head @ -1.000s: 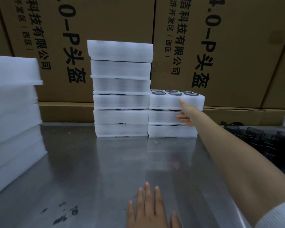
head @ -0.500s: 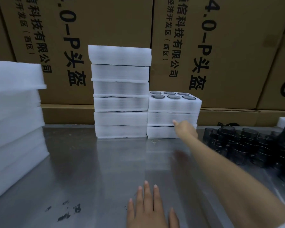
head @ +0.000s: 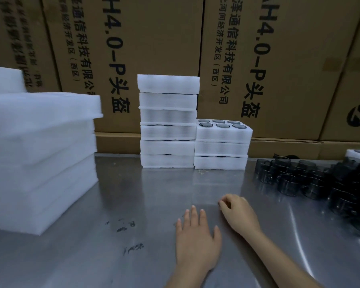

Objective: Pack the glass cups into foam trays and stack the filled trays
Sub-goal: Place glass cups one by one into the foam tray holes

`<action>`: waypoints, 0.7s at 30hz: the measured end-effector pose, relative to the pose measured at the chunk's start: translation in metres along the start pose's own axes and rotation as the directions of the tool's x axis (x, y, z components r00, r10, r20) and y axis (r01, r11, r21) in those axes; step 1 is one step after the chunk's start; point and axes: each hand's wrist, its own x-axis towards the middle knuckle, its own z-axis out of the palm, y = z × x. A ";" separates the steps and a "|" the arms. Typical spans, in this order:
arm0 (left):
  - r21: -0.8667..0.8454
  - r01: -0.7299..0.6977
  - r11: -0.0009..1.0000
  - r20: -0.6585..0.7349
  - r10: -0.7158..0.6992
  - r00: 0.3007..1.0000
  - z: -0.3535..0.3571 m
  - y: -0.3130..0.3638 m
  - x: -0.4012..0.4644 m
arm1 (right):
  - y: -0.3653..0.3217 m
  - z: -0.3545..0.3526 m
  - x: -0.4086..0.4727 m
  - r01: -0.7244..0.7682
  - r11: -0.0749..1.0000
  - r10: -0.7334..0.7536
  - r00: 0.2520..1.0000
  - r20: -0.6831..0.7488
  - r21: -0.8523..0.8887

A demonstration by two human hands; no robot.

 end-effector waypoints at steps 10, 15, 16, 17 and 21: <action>-0.008 -0.158 0.987 0.066 0.159 0.985 -0.010 0.014 -0.094 | -0.026 -0.019 -0.124 0.161 0.964 -0.137 0.983 0.125 -0.213; 0.196 -0.435 0.879 -0.013 0.445 0.895 -0.031 -0.008 -0.127 | -0.035 -0.026 -0.161 0.194 0.958 -0.179 0.980 0.088 -0.210; 0.276 -0.545 0.792 0.094 0.542 0.835 -0.039 -0.013 -0.128 | -0.037 -0.027 -0.167 0.196 0.958 -0.181 0.980 0.086 -0.211; 0.381 -0.620 0.686 0.125 0.626 0.770 -0.045 -0.021 -0.125 | -0.037 -0.028 -0.171 0.199 0.956 -0.185 0.979 0.084 -0.218; 0.729 -0.534 0.427 0.129 0.681 0.721 -0.114 -0.061 -0.088 | -0.040 -0.032 -0.185 0.205 0.960 -0.193 0.978 0.079 -0.192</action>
